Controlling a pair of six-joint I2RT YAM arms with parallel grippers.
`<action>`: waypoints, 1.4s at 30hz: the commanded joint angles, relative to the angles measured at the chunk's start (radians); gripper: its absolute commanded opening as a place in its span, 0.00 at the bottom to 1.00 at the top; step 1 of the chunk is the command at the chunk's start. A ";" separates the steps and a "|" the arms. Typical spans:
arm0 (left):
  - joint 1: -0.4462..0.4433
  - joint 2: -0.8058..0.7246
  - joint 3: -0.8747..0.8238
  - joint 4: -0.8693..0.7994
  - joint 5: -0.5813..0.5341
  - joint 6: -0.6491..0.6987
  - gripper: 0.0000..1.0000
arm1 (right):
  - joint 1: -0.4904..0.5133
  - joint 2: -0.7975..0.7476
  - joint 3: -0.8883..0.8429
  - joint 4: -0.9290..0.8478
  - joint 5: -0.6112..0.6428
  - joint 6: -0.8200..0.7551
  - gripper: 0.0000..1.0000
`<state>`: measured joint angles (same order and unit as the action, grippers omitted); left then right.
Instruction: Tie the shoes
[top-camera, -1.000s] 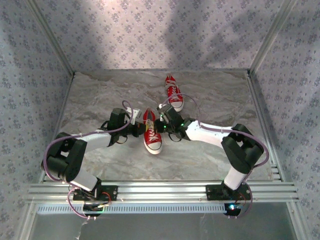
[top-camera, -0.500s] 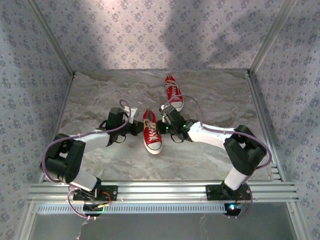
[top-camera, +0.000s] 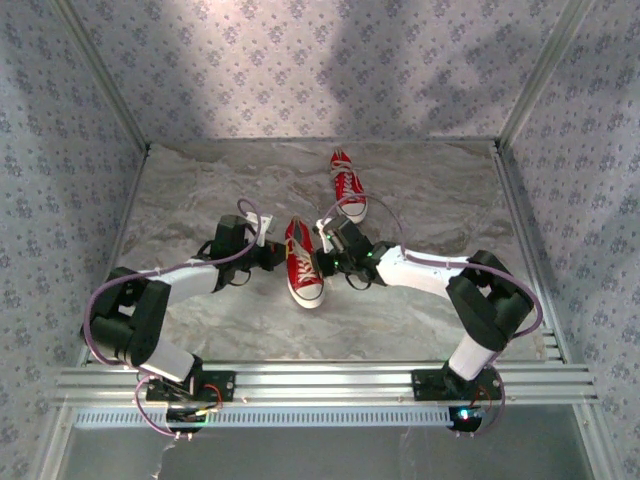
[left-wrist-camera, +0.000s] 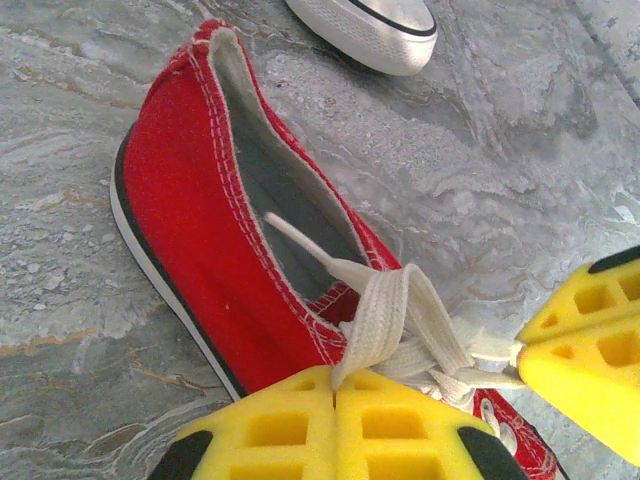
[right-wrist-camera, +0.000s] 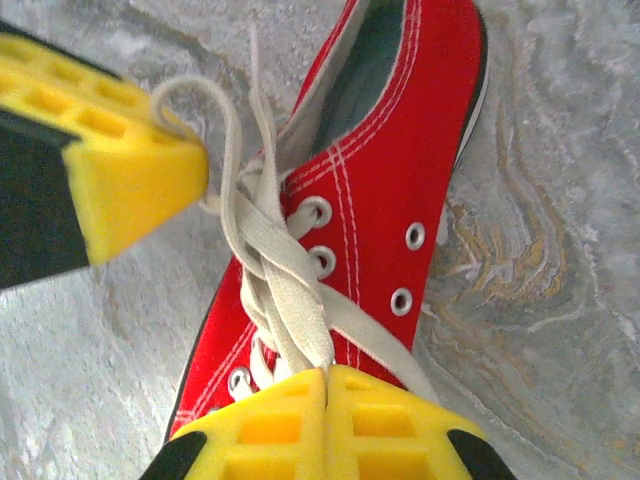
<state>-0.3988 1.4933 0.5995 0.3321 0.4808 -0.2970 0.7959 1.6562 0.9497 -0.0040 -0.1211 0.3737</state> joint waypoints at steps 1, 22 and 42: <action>0.009 -0.018 -0.007 -0.021 -0.015 0.004 0.00 | -0.002 -0.032 -0.020 -0.050 -0.048 -0.088 0.00; 0.006 -0.090 -0.075 0.134 0.137 0.004 0.00 | 0.036 0.000 0.070 -0.111 0.040 -0.069 0.00; -0.098 -0.049 -0.267 0.324 -0.109 -0.185 0.00 | 0.055 0.023 0.120 -0.186 -0.025 -0.137 0.22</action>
<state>-0.4911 1.4181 0.3706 0.5602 0.4210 -0.4198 0.8467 1.6871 1.0382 -0.1619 -0.1253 0.2573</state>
